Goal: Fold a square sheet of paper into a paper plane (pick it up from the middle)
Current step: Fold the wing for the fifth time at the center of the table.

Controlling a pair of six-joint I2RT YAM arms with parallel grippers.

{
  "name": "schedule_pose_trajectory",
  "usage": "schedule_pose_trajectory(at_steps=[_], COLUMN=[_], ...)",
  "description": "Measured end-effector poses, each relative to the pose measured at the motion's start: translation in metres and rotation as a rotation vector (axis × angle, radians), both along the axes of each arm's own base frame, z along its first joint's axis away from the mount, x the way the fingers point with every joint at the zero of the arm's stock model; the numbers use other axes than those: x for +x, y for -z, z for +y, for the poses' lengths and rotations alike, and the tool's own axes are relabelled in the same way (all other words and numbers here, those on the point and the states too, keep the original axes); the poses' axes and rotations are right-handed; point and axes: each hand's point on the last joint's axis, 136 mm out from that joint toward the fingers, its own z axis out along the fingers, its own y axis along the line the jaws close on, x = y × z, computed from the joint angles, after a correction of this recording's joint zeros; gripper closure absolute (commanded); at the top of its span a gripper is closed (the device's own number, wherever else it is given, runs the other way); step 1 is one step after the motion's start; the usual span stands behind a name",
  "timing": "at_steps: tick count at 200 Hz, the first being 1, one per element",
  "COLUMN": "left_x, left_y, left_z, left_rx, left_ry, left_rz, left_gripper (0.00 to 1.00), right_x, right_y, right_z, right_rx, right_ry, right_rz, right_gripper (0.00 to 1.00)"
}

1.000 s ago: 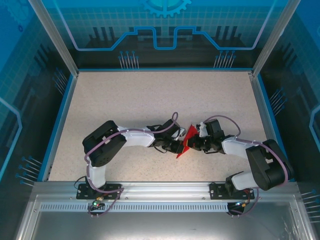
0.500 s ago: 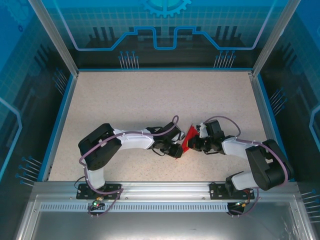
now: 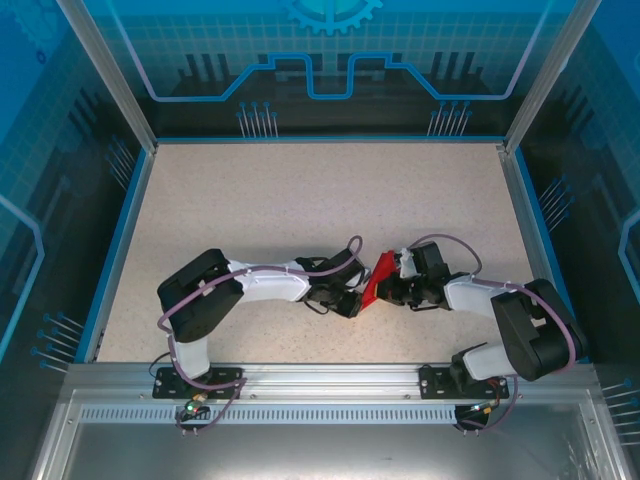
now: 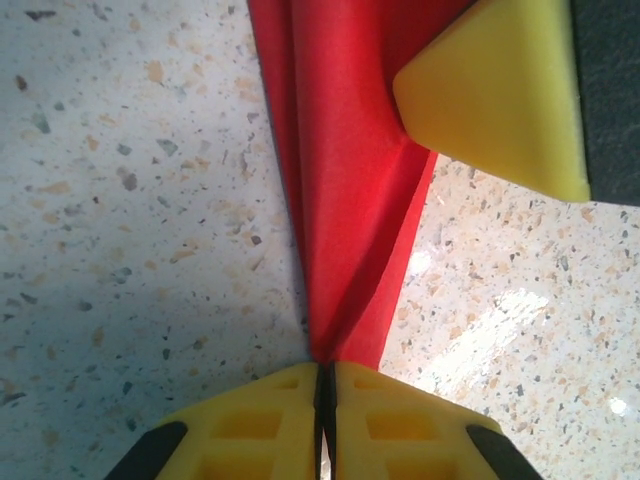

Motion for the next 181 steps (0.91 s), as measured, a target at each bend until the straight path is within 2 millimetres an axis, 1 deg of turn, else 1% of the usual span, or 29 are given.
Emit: schedule_pose_trajectory(at_steps=[31,57,82,119,135,158,168,181], left_x=[0.000,-0.001,-0.003,-0.010,-0.012,-0.013,-0.012,-0.010], left_y=[0.000,0.000,-0.001,-0.004,-0.008,-0.022,-0.030,-0.038], left_z=[0.000,0.000,0.000,0.006,0.009,0.008,0.007,0.005], left_rx=[0.013,0.026,0.031,0.059,0.063,0.038,0.018,-0.011], left_ry=[0.010,0.027,0.035,0.051,0.052,0.051,0.045,0.032], left_rz=[-0.019,-0.032,-0.040,-0.035,-0.032,-0.040,-0.042,-0.041], left_gripper=[0.89,0.85,0.79,0.78,0.77,0.78,0.79,0.82], right_x=[-0.002,-0.003,-0.001,-0.001,-0.001,0.001,0.001,0.002], right_y=[0.000,0.000,0.001,0.003,0.003,0.003,0.003,0.004], right_z=[-0.002,-0.003,-0.005,-0.007,-0.007,-0.007,-0.006,-0.006], right_rx=[0.010,0.013,0.009,-0.001,-0.004,-0.007,-0.008,-0.008], right_ry=[-0.003,-0.005,0.004,0.004,0.001,-0.003,-0.003,-0.003], right_rz=[0.009,0.014,0.013,0.022,0.027,0.028,0.029,0.031], right_gripper=[1.00,1.00,1.00,1.00,1.00,1.00,1.00,1.00])
